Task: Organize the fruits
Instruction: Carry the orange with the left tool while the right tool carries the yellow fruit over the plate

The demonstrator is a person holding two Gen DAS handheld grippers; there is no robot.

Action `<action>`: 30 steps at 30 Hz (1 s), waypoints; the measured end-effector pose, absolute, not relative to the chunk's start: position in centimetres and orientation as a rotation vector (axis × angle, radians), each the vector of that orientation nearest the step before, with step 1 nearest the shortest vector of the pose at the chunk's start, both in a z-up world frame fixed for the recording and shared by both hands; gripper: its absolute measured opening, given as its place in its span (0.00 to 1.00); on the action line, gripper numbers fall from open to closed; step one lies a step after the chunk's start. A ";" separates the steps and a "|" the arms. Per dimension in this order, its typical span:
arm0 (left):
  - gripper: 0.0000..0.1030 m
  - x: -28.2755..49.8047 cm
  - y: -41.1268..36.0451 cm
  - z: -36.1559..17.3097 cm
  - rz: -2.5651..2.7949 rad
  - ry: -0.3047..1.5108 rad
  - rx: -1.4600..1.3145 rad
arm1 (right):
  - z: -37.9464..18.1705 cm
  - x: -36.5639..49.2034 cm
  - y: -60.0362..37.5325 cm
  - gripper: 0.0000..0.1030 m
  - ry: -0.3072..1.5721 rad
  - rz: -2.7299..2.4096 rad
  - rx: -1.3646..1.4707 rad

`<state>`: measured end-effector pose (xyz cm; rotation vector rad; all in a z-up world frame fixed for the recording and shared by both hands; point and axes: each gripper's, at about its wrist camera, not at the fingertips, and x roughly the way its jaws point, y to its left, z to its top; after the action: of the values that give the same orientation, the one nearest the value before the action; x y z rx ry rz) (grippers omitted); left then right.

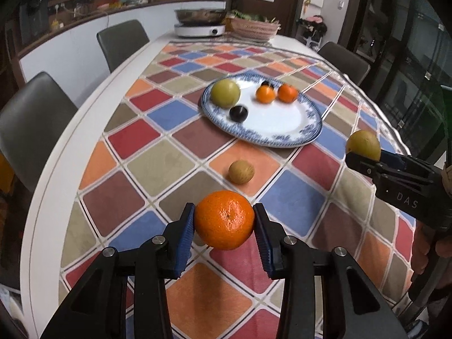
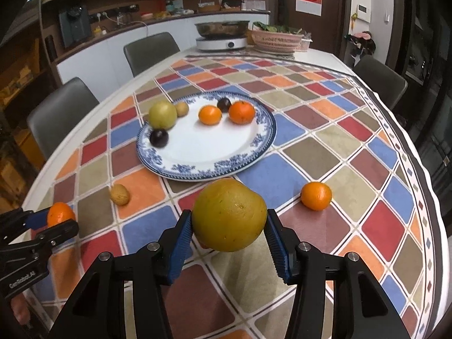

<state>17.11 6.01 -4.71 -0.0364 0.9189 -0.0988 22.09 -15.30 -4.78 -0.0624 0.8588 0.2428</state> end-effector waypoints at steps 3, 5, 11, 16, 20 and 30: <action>0.39 16.8 5.7 -3.5 -0.114 0.887 -0.028 | -3.7 21.6 -15.4 0.50 0.833 0.256 -0.055; 0.39 16.8 5.5 -2.6 -0.123 0.865 -0.025 | -2.9 21.3 -15.5 0.50 0.815 0.265 -0.050; 0.39 16.8 4.9 -0.5 -0.149 0.811 -0.014 | -0.7 20.7 -15.6 0.50 0.760 0.291 -0.043; 0.39 17.5 4.3 1.2 -0.170 0.766 0.006 | 0.9 20.6 -15.9 0.50 0.724 0.308 -0.039; 0.39 18.3 3.8 2.3 -0.184 0.741 0.022 | 1.8 20.8 -15.9 0.50 0.709 0.325 -0.037; 0.39 21.4 2.8 3.9 -0.217 0.702 0.035 | 3.6 23.2 -16.0 0.50 0.690 0.352 -0.052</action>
<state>21.36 2.77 3.93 0.0351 0.7020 -0.2171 23.23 -15.96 3.56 -0.0525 0.6895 0.3520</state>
